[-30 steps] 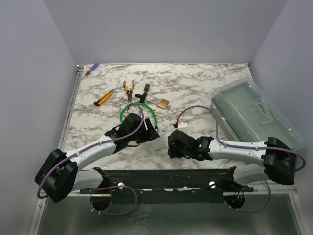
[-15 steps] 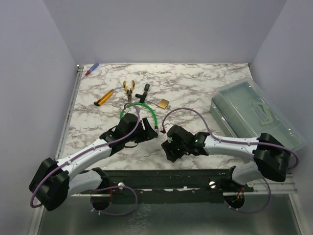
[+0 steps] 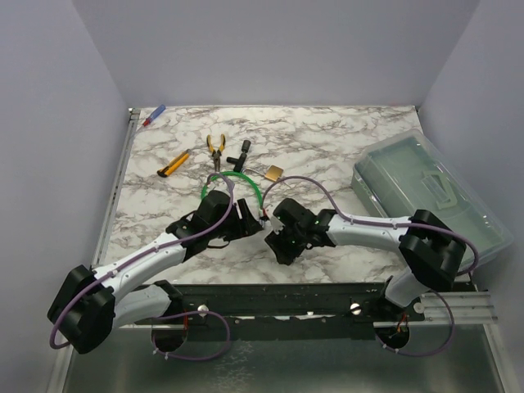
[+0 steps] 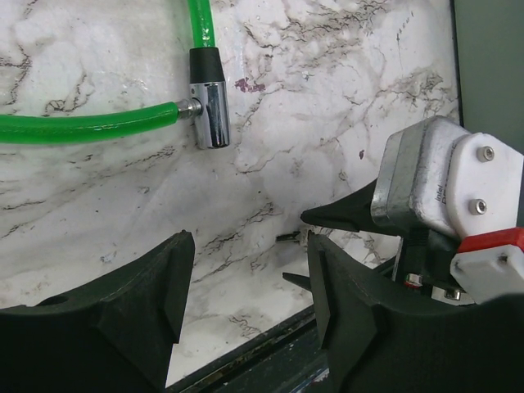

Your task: Unlock with the key

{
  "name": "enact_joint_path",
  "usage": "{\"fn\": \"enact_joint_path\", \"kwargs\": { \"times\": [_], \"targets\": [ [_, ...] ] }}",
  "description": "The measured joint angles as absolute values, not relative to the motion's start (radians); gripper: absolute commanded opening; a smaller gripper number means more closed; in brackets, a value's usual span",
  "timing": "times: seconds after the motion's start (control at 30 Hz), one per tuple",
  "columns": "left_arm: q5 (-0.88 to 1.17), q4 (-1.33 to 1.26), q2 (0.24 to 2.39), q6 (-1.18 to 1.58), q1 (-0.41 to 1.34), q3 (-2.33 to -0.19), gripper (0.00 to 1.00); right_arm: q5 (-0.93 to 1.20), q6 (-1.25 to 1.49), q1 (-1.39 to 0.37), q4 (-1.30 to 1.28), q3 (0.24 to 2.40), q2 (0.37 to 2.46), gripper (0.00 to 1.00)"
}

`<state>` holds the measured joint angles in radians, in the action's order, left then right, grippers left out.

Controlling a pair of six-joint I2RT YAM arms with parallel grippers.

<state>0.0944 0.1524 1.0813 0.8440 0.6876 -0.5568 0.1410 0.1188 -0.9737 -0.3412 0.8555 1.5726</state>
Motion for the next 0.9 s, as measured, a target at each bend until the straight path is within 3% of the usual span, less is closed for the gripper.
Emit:
{"fn": "enact_joint_path", "kwargs": {
  "times": [0.27,0.7,0.9],
  "targets": [
    [0.084,0.160,1.073,0.841,0.688,-0.553,0.63,0.144,0.104,-0.973,-0.448,0.984,1.650,0.56],
    [0.080,0.159,1.079,0.836,0.688,-0.553,0.62,0.140,0.170,-0.973,-0.571,0.992,1.676,0.56],
    [0.080,0.159,1.091,0.836,0.688,-0.553,0.62,0.121,0.196,-0.973,-0.567,0.999,1.687,0.50]
  ]
}}
